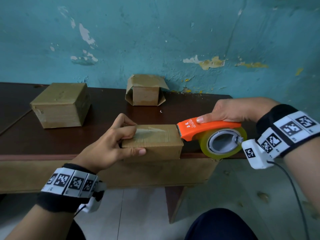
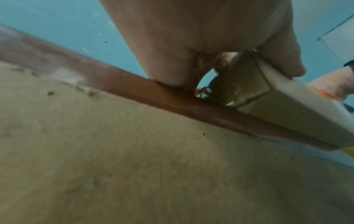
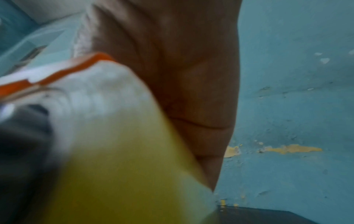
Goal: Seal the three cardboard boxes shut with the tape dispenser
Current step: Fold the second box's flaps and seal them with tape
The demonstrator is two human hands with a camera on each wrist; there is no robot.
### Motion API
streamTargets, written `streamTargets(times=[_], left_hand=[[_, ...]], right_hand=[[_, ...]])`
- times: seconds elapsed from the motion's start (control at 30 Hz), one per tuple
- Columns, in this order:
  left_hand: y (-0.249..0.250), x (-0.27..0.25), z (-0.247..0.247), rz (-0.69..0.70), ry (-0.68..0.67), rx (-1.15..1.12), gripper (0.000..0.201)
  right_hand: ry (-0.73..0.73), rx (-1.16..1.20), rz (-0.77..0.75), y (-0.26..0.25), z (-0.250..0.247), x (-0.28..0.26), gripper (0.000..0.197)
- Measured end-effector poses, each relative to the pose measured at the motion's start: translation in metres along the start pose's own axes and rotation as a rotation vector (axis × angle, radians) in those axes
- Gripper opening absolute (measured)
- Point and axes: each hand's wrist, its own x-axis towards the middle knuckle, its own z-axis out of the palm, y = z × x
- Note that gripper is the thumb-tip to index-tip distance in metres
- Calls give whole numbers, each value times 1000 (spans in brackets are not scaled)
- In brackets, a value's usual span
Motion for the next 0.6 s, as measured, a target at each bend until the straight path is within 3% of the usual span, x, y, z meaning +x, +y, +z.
streamTargets(times=[0.43, 0.6], left_hand=[[0, 2, -2, -21, 21, -38, 37], [-1, 2, -4, -39, 15, -35, 39]], right_hand=[[-43, -133, 81, -19, -9, -2, 99], [-34, -239, 57, -33, -9, -1, 79]])
